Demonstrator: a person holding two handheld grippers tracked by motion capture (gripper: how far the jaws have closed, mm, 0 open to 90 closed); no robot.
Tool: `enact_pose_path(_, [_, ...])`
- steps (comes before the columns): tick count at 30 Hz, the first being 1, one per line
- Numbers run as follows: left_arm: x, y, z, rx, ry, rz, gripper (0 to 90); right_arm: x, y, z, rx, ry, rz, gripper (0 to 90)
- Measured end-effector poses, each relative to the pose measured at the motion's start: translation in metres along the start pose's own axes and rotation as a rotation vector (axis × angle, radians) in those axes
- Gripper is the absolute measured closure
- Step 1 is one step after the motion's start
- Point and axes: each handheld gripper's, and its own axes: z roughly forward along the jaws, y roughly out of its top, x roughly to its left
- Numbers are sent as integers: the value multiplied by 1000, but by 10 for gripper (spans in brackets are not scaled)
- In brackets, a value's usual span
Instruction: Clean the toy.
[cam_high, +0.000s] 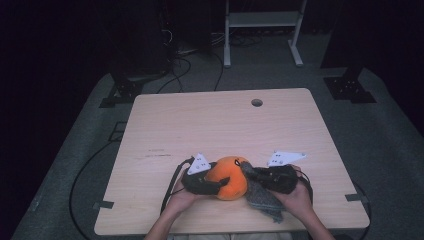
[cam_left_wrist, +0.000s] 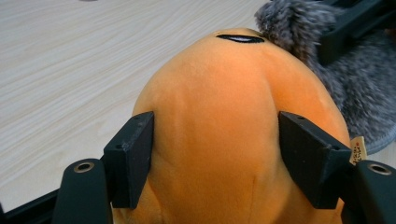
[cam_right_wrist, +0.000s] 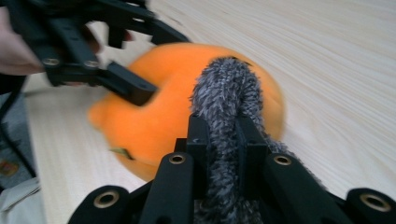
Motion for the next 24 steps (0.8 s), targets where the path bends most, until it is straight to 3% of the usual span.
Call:
enact_pose_path(3, [2,4,-2,-7,36,18,293,-3,-2,2,25,-25,-2,787])
enact_pose_path(6, [5,10,-6,-5,61,-14,236,-9,-6,2,63,-73,10,789])
enact_pose_path(10, [4,12,-7,24,-5,-60,198,-12,-10,2,79,-64,34,789])
enact_pose_path(12, [3,11,-4,33,-12,-71,198,-8,-9,3,76,-57,29,789])
enact_pose_path(15, [2,7,-2,28,-11,-38,256,-1,-6,-1,31,-19,-7,789])
enact_pose_path(17, [-2,7,-1,29,-11,10,288,2,-1,-6,-22,0,-6,788])
enact_pose_path(20, [-8,7,0,31,-13,79,308,2,4,-8,-46,-38,-20,784])
enact_pose_path(22, [-8,8,-1,31,-22,89,306,-2,2,-4,-27,-47,-9,781])
enact_pose_path(24, [-7,11,-3,31,-25,57,259,-5,0,-1,-3,-50,-7,781])
